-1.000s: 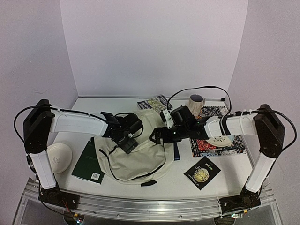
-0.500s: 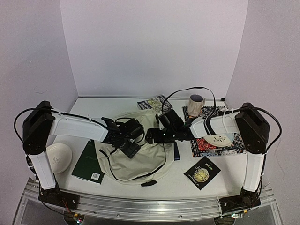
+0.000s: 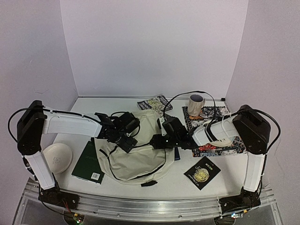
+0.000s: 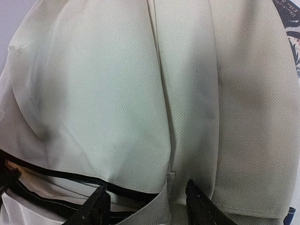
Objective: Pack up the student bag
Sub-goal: Hold the lower front pocket of the student bag, then pick up the lower front pocket of the student bag.
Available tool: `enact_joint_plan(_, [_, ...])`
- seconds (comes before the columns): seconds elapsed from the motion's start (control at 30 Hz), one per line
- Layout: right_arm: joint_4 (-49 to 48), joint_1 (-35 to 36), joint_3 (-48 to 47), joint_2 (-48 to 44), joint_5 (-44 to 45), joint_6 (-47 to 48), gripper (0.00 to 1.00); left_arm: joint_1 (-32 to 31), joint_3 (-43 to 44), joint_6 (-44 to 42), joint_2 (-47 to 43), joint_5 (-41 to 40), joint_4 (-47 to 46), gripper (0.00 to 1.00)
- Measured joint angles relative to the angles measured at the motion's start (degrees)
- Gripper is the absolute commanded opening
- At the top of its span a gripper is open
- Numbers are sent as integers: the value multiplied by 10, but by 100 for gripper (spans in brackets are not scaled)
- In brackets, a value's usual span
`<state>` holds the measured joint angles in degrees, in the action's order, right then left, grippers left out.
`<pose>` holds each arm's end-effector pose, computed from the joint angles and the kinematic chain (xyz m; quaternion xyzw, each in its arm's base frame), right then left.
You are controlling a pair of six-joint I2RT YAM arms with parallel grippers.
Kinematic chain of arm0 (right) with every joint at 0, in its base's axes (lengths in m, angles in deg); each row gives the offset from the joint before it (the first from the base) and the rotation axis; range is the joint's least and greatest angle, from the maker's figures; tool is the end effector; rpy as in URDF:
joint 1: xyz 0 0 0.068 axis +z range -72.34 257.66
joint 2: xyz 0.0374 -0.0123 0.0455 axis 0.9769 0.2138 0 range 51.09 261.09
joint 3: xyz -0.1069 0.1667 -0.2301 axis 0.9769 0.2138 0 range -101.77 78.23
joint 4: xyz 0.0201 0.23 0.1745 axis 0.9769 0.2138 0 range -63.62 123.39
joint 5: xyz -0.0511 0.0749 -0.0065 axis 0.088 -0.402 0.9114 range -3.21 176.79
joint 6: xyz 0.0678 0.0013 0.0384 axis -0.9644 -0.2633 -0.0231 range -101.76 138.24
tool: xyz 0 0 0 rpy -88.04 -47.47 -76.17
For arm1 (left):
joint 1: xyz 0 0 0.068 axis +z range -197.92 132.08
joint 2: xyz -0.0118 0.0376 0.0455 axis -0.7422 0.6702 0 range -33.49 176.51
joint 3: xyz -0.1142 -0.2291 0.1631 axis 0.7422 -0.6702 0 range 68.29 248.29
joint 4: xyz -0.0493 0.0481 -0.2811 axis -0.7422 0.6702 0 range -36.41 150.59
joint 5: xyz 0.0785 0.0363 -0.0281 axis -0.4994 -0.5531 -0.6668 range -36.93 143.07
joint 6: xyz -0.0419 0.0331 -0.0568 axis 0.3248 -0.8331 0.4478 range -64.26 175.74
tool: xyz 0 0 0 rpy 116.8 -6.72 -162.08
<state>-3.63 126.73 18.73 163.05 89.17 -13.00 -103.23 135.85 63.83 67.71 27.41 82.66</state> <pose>0.3135 0.3573 0.1529 -0.1173 0.8228 0.3452 0.4359 0.2519 -0.3131 0.1823 0.3315 0.8892 0.0627 0.3091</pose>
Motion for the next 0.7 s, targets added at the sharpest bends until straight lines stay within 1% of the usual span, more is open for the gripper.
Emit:
enact_joint_plan(0.2, [-36,0,20,-2,-6,10,52,25,-1,-36,-16,2,30,86])
enact_joint_plan(0.57, [-43,0,22,-2,-19,12,53,25,1,-71,-16,20,102,86])
enact_joint_plan(0.7, [-44,0,22,-2,-26,12,53,25,11,-82,-8,15,116,85])
